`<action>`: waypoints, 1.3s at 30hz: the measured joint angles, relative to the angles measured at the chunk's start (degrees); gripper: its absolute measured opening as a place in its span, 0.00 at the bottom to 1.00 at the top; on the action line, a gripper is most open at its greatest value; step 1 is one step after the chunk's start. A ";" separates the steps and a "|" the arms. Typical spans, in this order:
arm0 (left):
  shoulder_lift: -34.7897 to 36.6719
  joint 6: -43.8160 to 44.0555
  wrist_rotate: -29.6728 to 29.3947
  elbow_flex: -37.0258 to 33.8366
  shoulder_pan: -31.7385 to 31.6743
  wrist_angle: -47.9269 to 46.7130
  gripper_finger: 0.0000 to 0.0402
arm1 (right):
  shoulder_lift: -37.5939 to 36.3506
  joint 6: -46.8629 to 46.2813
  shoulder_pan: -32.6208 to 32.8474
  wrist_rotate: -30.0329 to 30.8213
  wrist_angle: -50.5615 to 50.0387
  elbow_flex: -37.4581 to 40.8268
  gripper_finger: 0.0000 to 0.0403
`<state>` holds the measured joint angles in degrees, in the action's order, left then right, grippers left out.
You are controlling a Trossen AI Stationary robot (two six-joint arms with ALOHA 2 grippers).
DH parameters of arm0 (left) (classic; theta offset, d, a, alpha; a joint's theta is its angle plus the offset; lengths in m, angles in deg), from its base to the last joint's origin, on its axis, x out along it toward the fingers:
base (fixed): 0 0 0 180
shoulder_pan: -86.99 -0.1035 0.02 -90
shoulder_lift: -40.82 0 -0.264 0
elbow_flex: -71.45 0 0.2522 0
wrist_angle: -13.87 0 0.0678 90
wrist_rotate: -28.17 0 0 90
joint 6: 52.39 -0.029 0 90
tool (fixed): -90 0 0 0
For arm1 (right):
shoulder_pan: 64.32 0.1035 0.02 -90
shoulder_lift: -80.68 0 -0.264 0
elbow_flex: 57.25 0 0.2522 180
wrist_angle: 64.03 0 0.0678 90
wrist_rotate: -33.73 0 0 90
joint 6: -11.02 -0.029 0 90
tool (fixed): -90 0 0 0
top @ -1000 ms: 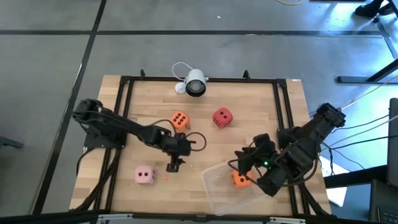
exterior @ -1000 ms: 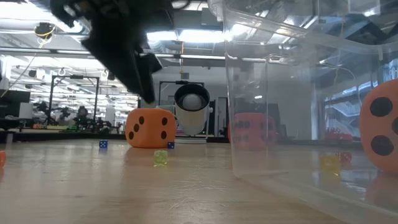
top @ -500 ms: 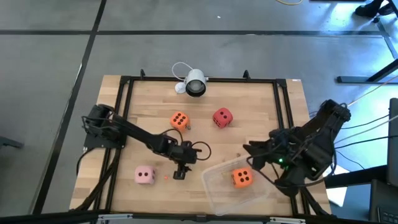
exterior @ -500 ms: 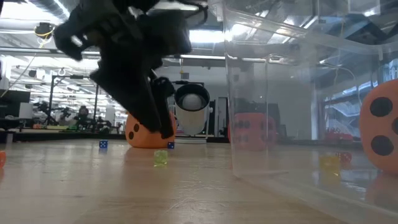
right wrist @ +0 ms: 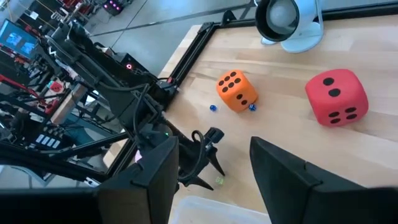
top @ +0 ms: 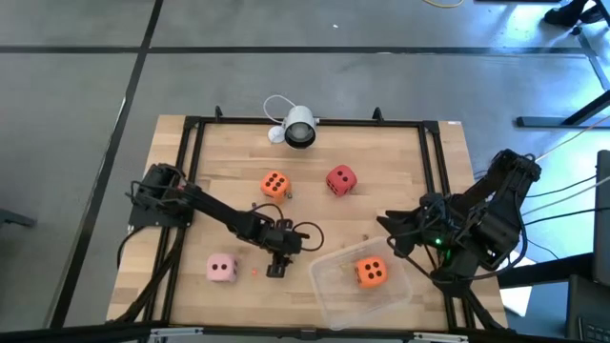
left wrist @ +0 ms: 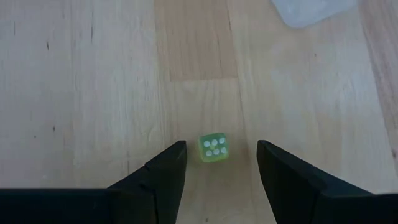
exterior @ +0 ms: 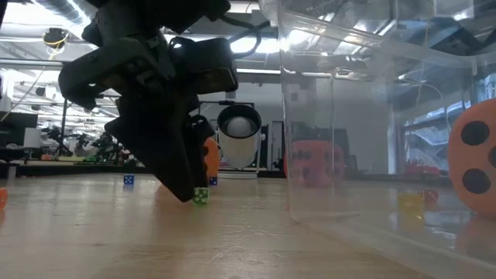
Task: Pick & Place Dice
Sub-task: Put the small green die into the transparent bin
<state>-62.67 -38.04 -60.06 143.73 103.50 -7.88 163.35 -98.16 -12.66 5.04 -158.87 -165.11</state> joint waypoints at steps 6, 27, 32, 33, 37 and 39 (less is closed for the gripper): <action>-0.04 -0.01 -0.14 0.00 -0.04 0.52 0.44 | 0.00 0.17 0.00 -0.01 0.00 0.00 0.49; -0.07 1.55 -0.49 -0.01 -0.15 0.09 0.25 | 0.02 0.62 0.00 0.38 -0.02 0.00 0.49; -0.07 1.06 -0.73 -0.01 -0.15 -0.50 0.14 | 0.02 1.13 -0.02 0.36 -0.02 0.00 0.49; -0.07 1.05 -0.76 0.00 -0.14 -0.68 0.12 | 0.02 1.25 0.00 0.34 -0.02 0.00 0.49; -0.07 1.65 -0.67 0.00 -0.13 -0.71 0.04 | 0.02 1.67 0.00 -0.33 -0.02 0.00 0.49; -0.07 2.63 -0.67 0.00 -0.13 -0.45 0.02 | 0.02 1.67 0.00 -0.46 -0.02 0.00 0.49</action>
<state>-62.73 -35.41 -60.73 143.73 103.37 -8.33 163.38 -96.48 -12.66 4.58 -158.89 -165.11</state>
